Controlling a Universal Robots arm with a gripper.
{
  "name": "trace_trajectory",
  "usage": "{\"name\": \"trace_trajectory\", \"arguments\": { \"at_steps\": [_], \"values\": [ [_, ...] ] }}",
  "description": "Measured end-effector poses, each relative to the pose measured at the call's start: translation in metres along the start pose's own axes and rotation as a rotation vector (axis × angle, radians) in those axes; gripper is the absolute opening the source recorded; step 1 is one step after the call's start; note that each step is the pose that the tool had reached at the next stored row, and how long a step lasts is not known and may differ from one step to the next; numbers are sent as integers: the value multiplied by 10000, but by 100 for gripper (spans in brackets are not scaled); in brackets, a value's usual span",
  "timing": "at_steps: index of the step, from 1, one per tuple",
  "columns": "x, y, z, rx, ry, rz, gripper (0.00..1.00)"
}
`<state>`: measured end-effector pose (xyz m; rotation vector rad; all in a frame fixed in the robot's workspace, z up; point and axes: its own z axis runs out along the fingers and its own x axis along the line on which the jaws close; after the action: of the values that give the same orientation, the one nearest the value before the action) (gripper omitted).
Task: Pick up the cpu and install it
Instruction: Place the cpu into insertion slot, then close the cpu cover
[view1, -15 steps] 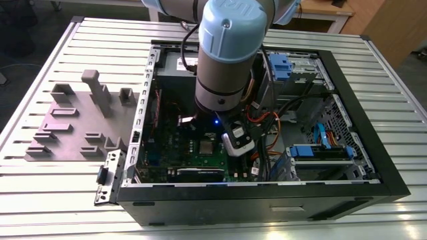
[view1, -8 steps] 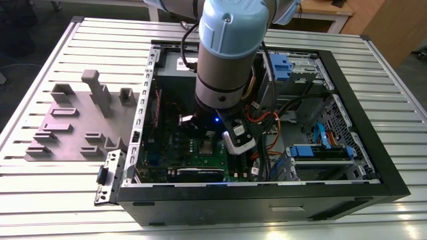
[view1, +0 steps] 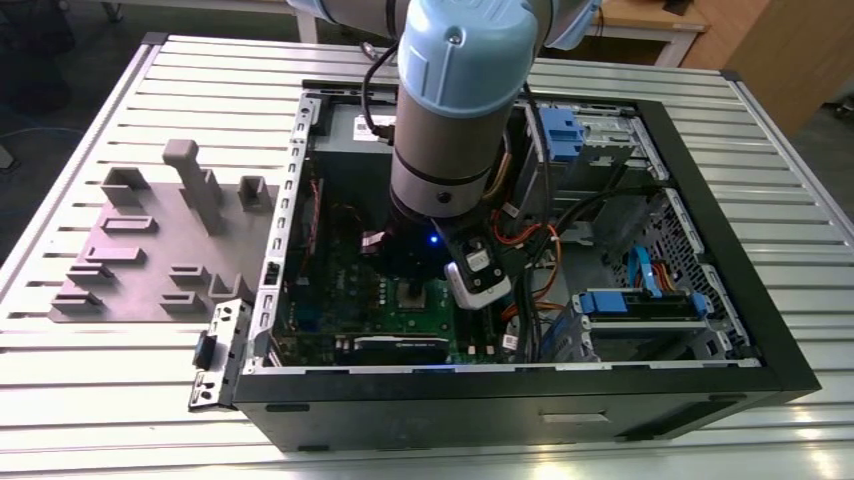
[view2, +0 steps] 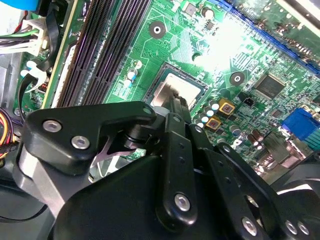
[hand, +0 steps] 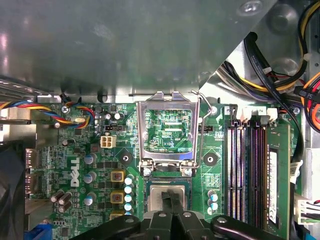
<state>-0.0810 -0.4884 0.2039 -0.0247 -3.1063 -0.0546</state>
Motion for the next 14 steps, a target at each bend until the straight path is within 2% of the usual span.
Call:
{"name": "trace_trajectory", "arguments": {
  "at_steps": [14],
  "values": [
    [0, 1, -6, 0, 11, 0, 11]
  ]
}}
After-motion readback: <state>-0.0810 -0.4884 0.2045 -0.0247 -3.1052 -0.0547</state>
